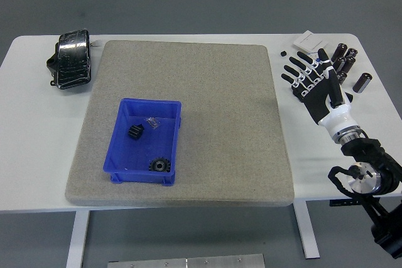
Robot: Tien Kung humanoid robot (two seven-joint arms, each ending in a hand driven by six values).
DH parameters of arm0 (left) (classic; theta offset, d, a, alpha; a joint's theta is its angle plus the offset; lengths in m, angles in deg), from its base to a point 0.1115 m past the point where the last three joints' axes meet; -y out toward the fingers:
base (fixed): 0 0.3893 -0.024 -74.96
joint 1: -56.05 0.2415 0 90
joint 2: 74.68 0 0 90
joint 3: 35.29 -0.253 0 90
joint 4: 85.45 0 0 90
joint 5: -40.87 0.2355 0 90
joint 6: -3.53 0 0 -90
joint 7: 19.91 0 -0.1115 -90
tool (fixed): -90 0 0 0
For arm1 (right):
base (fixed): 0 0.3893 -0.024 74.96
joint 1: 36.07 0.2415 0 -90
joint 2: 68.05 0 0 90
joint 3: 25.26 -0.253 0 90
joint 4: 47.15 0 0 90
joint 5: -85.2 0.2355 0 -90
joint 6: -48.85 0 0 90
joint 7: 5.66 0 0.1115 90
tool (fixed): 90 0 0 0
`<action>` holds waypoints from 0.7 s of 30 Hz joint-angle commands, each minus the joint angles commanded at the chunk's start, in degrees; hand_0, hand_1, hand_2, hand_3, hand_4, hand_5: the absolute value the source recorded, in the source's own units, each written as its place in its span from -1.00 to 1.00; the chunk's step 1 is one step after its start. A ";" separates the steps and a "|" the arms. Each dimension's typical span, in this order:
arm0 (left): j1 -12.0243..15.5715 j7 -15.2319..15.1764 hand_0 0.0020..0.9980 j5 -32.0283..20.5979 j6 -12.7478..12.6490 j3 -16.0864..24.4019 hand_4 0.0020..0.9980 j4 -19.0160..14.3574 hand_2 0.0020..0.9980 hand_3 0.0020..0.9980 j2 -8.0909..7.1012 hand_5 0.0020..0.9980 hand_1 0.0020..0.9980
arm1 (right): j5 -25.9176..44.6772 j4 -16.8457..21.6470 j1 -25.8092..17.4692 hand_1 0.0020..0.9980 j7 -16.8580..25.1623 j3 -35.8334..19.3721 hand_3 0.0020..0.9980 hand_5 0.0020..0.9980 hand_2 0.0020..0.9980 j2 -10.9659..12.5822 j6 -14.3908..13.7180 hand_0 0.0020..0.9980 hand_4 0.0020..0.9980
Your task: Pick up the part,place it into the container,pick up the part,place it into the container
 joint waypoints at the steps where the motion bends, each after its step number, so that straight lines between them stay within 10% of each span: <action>1: -0.01 -0.01 0.37 -0.03 -0.01 0.00 0.42 0.01 0.29 0.14 0.00 -0.44 0.34 | -0.06 0.03 0.00 0.50 0.00 -0.10 0.46 0.45 0.53 0.01 -0.02 0.56 0.79; 21: -0.26 -0.04 0.37 0.02 0.00 -0.08 0.42 0.04 0.29 0.14 0.07 -0.44 0.34 | -2.08 1.22 -0.41 0.52 -0.33 -2.82 0.47 0.45 0.54 0.31 -0.85 0.60 0.81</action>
